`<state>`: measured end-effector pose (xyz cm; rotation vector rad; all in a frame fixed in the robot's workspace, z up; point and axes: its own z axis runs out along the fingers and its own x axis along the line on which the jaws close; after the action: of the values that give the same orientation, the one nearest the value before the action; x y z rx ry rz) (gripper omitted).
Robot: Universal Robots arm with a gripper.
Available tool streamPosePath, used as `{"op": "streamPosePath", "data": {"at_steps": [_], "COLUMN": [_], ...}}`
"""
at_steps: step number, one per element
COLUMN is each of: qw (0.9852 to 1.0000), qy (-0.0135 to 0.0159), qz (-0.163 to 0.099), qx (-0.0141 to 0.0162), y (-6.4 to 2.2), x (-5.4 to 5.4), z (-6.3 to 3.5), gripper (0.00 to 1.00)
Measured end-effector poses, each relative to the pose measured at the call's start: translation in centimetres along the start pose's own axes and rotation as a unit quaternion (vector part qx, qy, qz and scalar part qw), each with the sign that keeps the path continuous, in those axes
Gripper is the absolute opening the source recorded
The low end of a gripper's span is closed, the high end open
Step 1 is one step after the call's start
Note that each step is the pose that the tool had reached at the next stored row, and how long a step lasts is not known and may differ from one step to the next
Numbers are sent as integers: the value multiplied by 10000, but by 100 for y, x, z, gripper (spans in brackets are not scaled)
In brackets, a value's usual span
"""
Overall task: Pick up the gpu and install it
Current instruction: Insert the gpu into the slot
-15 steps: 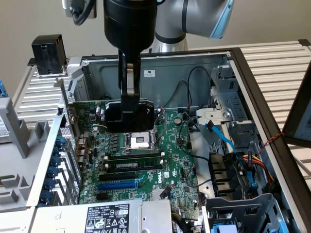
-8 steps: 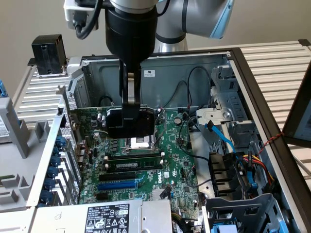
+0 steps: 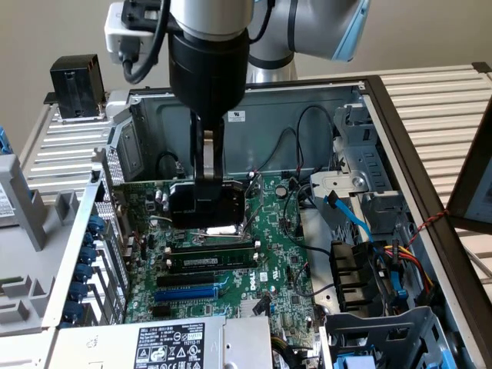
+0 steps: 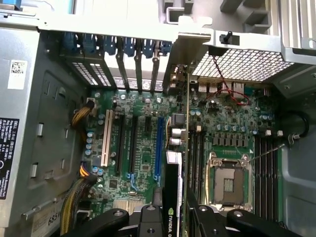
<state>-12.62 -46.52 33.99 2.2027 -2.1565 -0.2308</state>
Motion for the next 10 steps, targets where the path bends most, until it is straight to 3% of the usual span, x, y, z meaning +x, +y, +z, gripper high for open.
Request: {"op": "streamPosePath", "data": {"at_steps": [10], "qw": [10000], "qy": [3], "qz": [0], "qx": [0], "y": [-20], "x": [16], "z": [181], "gripper": [27]}}
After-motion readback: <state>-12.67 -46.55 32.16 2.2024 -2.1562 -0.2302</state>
